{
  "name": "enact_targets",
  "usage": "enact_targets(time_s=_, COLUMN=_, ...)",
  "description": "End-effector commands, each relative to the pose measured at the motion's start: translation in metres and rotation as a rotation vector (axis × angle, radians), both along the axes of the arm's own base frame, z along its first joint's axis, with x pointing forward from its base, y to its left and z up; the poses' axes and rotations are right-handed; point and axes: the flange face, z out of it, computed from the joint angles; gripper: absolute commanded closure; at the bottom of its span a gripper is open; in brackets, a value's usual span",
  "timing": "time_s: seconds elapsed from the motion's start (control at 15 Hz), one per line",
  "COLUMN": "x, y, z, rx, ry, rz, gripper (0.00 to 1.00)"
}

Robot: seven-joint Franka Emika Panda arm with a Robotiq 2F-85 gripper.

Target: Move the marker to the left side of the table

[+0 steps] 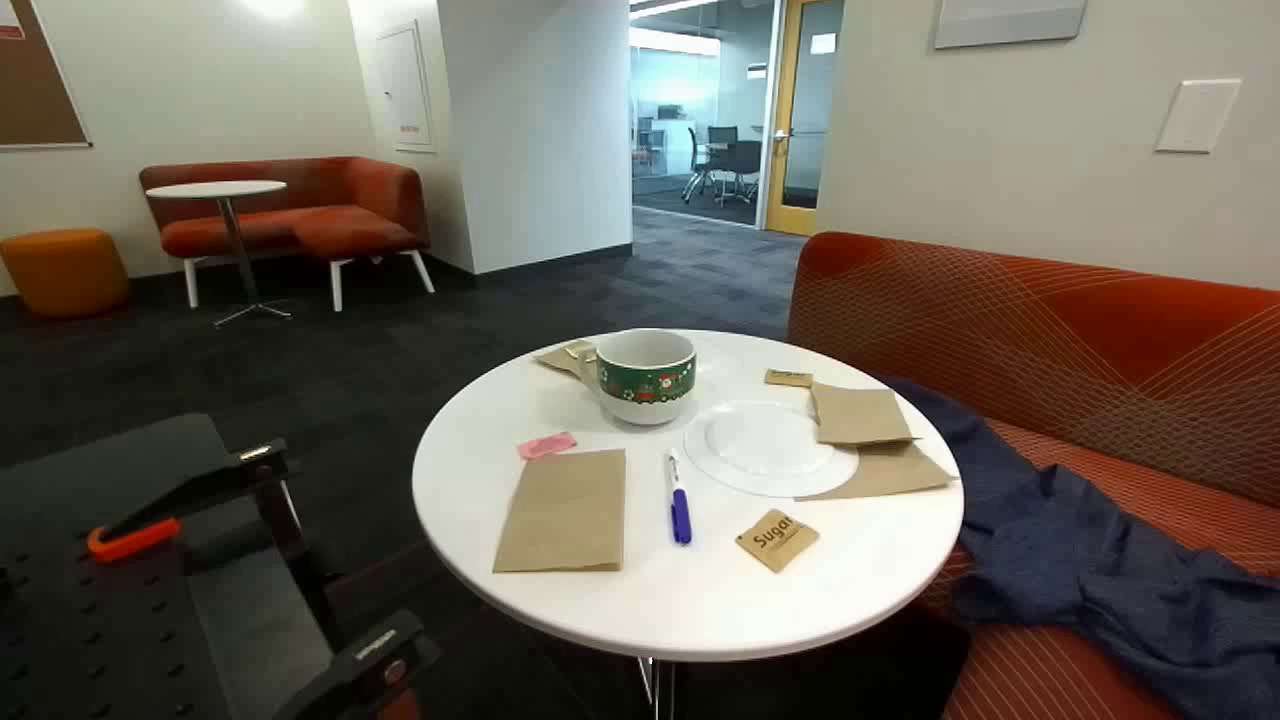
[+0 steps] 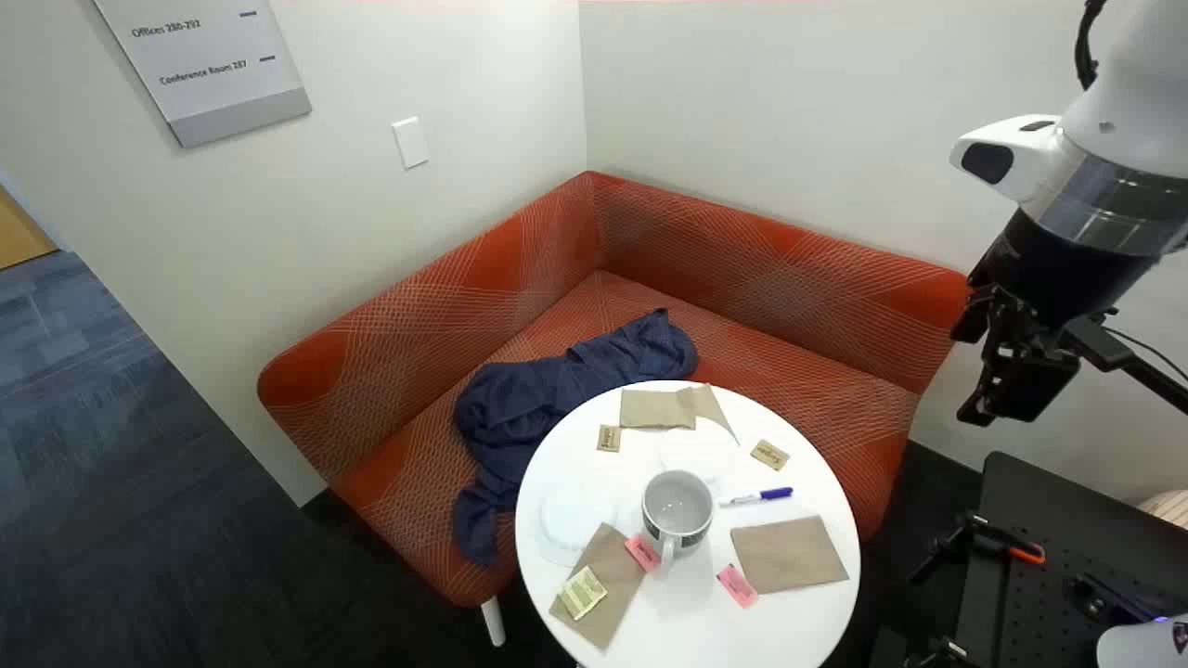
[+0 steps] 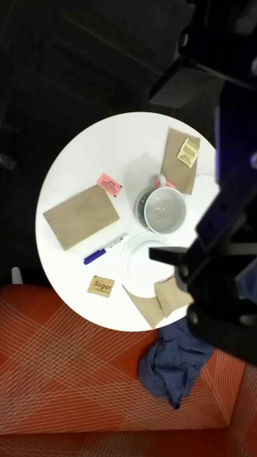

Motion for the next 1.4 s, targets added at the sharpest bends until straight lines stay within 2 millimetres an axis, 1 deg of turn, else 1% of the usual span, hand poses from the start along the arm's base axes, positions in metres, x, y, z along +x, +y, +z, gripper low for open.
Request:
enact_targets(time_s=0.0, x=0.000, y=0.000, z=0.001, rx=0.000, ry=0.001, rz=0.000, gripper=0.00)
enact_targets(time_s=0.33, x=0.000, y=0.000, z=0.001, rx=0.000, ry=0.001, rz=0.000, gripper=0.00)
enact_targets(time_s=0.4, x=0.005, y=-0.002, z=-0.001, rx=-0.005, ry=-0.015, rz=-0.022, gripper=0.00)
enact_targets(time_s=0.47, x=0.008, y=-0.005, z=-0.003, rx=0.003, ry=0.020, rz=-0.015, gripper=0.00)
enact_targets(time_s=0.6, x=0.017, y=-0.015, z=-0.008, rx=0.000, ry=0.034, rz=-0.001, gripper=0.00)
enact_targets(time_s=0.8, x=0.029, y=-0.035, z=-0.025, rx=-0.023, ry=0.085, rz=0.054, gripper=0.00)
enact_targets(time_s=1.07, x=0.045, y=-0.069, z=-0.055, rx=-0.038, ry=0.140, rz=0.145, gripper=0.00)
enact_targets(time_s=1.27, x=0.057, y=-0.091, z=-0.079, rx=-0.019, ry=0.129, rz=0.198, gripper=0.00)
enact_targets(time_s=1.33, x=0.062, y=-0.099, z=-0.090, rx=-0.004, ry=0.116, rz=0.219, gripper=0.00)
